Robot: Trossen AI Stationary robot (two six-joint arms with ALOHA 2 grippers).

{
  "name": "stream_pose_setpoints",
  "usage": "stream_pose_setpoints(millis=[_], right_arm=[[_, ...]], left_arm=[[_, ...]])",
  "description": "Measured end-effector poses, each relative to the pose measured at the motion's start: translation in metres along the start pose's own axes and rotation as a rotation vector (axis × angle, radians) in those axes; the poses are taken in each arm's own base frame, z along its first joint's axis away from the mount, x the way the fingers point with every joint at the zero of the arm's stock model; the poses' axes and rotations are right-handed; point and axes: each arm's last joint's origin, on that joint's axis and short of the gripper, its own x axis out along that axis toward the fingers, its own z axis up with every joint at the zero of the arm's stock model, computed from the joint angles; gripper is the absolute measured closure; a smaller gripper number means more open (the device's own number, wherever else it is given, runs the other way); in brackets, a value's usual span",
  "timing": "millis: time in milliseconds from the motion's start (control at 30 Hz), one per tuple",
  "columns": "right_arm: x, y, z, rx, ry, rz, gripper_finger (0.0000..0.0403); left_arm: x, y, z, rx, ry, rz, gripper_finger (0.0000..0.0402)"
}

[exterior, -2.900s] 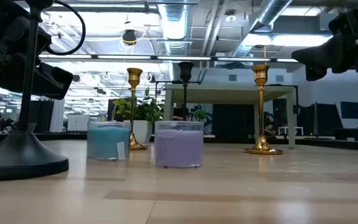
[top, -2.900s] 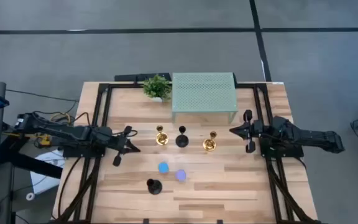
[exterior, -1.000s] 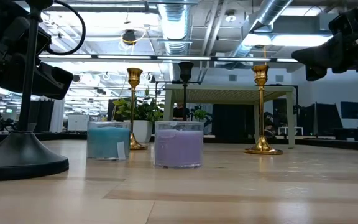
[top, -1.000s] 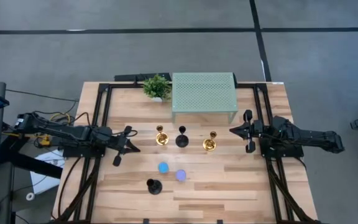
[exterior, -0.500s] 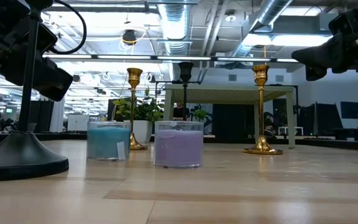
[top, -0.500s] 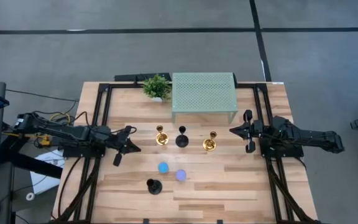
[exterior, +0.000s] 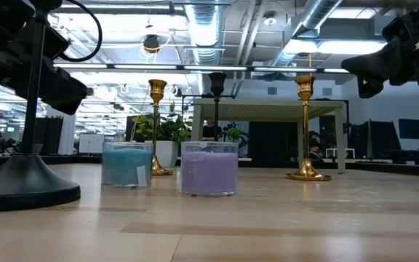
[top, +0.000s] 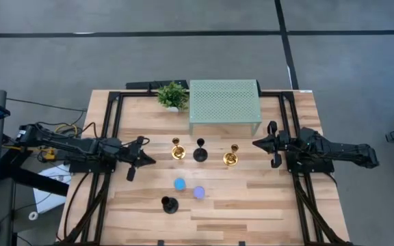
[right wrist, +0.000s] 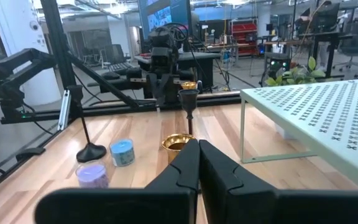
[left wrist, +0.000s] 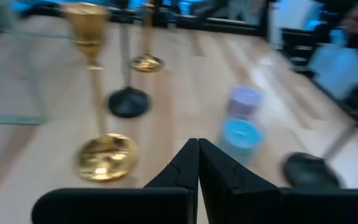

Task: Pick & Place candle stick holders
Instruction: Put the right golden candle holder on the shelf

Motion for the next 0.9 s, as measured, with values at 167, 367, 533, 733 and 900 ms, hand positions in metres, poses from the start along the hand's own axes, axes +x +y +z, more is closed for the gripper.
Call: stream_pose_setpoints(millis=[167, 367, 533, 733, 900], right_arm=[[0.0, 0.0, 0.0, 0.0, 0.0, 0.0, 0.0403], [0.0, 0.0, 0.0, 0.0, 0.0, 0.0, 0.0403], [0.0, 0.0, 0.0, 0.0, 0.0, 0.0, 0.0403], [0.0, 0.0, 0.0, 0.0, 0.001, 0.001, 0.0403], [0.0, 0.0, 0.0, -0.026, 0.001, -0.001, 0.0403]], left_arm=[[0.0, 0.002, 0.001, -0.003, -0.018, 0.085, 0.0394], [0.0, 0.003, 0.003, -0.005, -0.038, 0.096, 0.0394], [0.0, 0.004, 0.005, 0.048, -0.051, 0.147, 0.0394], [-0.001, 0.005, 0.008, 0.061, -0.087, 0.199, 0.0394], [-0.001, 0.005, 0.012, 0.068, -0.127, 0.202, 0.0394]])
